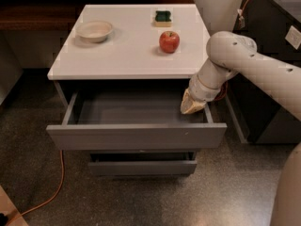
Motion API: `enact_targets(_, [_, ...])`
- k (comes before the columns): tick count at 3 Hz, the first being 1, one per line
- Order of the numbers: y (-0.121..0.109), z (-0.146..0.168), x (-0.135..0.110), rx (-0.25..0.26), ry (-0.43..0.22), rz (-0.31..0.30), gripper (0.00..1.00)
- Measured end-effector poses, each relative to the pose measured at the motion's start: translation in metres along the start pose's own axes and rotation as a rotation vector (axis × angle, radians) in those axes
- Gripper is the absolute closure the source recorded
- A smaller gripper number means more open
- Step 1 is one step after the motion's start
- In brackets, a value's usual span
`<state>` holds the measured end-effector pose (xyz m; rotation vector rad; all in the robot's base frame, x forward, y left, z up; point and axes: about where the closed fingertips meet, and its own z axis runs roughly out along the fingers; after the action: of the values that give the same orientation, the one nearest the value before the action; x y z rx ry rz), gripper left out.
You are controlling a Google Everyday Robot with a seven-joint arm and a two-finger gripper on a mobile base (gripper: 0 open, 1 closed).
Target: Place apple into top drawer
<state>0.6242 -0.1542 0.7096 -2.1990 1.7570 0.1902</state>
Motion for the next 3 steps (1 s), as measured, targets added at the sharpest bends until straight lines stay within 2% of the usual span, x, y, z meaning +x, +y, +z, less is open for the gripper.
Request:
enact_targets(1, [0.009, 0.031, 0.010, -0.013, -0.005, 0.027, 1.00])
enact_targets(3, [0.042, 0.034, 0.014, -0.047, 0.003, 0.020, 1.00])
